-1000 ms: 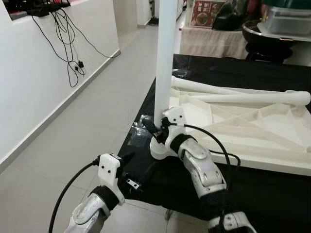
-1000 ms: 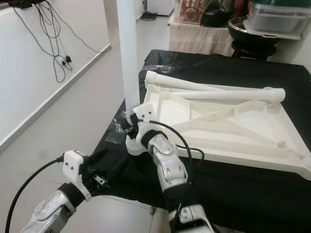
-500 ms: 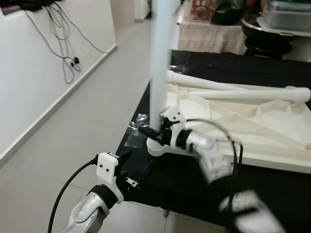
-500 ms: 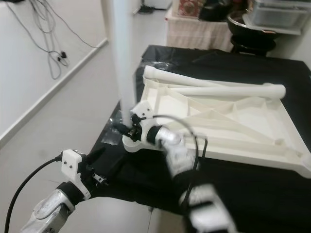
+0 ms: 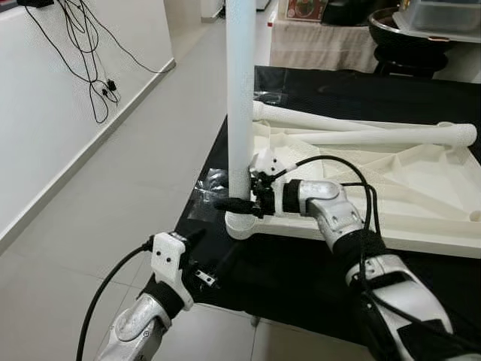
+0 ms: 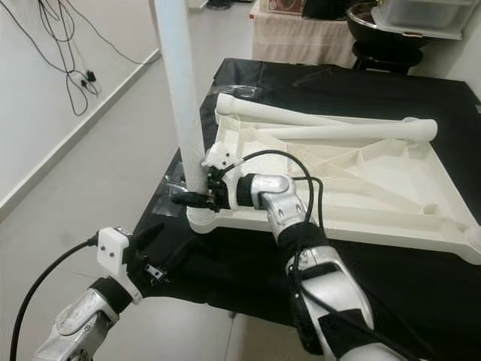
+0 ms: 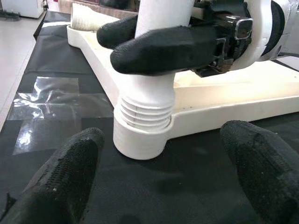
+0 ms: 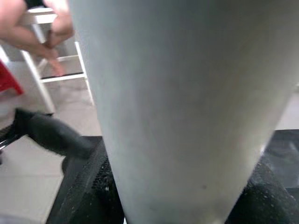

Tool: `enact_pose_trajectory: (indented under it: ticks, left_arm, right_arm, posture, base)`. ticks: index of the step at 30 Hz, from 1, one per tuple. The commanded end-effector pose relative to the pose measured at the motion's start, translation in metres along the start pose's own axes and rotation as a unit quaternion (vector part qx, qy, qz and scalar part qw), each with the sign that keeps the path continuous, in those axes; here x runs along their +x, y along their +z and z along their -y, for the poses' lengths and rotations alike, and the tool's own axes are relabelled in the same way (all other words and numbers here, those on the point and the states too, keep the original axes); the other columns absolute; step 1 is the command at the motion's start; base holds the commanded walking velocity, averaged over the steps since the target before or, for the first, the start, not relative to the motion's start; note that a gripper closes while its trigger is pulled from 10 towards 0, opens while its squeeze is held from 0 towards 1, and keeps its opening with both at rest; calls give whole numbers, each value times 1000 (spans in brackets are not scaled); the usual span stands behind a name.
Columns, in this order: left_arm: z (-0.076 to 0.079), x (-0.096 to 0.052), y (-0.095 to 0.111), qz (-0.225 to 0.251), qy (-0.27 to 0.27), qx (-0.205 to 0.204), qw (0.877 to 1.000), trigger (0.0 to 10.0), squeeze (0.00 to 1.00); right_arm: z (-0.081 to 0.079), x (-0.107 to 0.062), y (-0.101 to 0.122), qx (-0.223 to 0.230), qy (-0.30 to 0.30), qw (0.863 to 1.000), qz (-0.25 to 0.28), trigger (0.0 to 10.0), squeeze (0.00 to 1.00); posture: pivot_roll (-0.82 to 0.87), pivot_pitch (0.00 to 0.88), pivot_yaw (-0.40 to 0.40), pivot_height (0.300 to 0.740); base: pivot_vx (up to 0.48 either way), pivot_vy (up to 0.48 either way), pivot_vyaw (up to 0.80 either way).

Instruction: Building children table

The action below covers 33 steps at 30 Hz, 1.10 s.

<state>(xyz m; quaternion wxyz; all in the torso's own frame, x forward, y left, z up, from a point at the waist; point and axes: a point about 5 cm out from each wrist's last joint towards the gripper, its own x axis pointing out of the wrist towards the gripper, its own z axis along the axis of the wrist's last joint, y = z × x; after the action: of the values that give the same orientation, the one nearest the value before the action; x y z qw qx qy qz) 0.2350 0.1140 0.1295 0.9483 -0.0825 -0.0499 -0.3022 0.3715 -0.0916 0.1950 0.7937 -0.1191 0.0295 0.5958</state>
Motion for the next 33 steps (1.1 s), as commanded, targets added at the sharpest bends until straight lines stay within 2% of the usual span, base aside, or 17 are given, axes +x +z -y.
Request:
enact_pose_trajectory:
  ticks: [1, 2, 3, 8, 14, 16, 18, 20, 21, 22, 23, 24, 27, 33]
  left_arm:
    - [1, -2, -3, -6, 3, 1, 1000, 10000, 0]
    - [1, -2, -3, -6, 3, 1, 1000, 10000, 0]
    - [1, -2, -3, -6, 3, 1, 1000, 10000, 0]
    - [2, -2, -3, -6, 2, 0, 1000, 10000, 0]
    - [2, -2, -3, -5, 2, -2, 1000, 10000, 0]
    - [2, -3, -2, -5, 2, -2, 1000, 10000, 0]
    - [2, -4, -2, -5, 2, -2, 1000, 10000, 0]
    - [2, -4, -2, -5, 2, -2, 1000, 10000, 0]
    - [1, -5, -1, -5, 2, -1, 1000, 10000, 0]
    - [1, -5, 0, -5, 2, -1, 1000, 10000, 0]
    - [1, -5, 0, -5, 2, -1, 1000, 10000, 0]
    - [0, -5, -1, -6, 1, -1, 1000, 10000, 0]
    - [-1, -5, -1, -8, 0, -1, 1000, 10000, 0]
    - [-1, -5, -2, -10, -1, 0, 1000, 10000, 0]
  right_arm:
    - [-2, 3, 0, 4, 23, 1000, 2, 6627, 0]
    - [-2, 3, 0, 4, 23, 1000, 2, 6627, 0]
    - [-2, 1, -4, 19, 25, 999, 12, 0, 0]
    - [-5, 0, -9, 29, 26, 999, 19, 0, 0]
    - [-6, -1, -19, 49, -22, 998, 43, 0, 0]
    - [-6, 3, -24, 50, -71, 996, 37, 0, 0]
    - [-7, 14, -33, 66, -163, 984, 24, 0, 0]
    - [-7, 14, -33, 66, -163, 984, 24, 0, 0]
    - [-17, 22, -50, 103, -350, 931, -1, 0, 0]
    - [-26, 22, -55, 118, -396, 911, -8, 0, 0]
    - [-26, 22, -55, 118, -396, 911, -8, 0, 0]
    - [-32, 23, -56, 125, -413, 902, -10, 0, 0]
    - [-33, 26, -54, 120, -418, 901, -10, 0, 0]
    - [-32, 41, -44, 107, -398, 911, -5, 0, 0]
  posture:
    - [85, 125, -23, 740]
    - [85, 125, -23, 740]
    - [82, 125, -19, 740]
    - [80, 127, -18, 740]
    - [72, 134, -15, 740]
    - [71, 139, -16, 740]
    - [71, 143, -21, 740]
    - [71, 143, -21, 740]
    - [74, 160, -15, 740]
    - [71, 161, -13, 740]
    - [71, 161, -13, 740]
    - [60, 151, -8, 740]
    - [61, 145, -7, 740]
    - [69, 135, -9, 740]
  base:
    - [0, 0, 0]
    - [0, 0, 0]
    - [0, 0, 0]
    - [0, 0, 0]
    - [0, 0, 0]
    - [0, 0, 0]
    - [0, 0, 0]
    - [0, 0, 0]
    - [0, 0, 0]
    - [0, 0, 0]
    - [0, 0, 0]
    - [0, 0, 0]
    - [0, 0, 0]
    - [0, 0, 0]
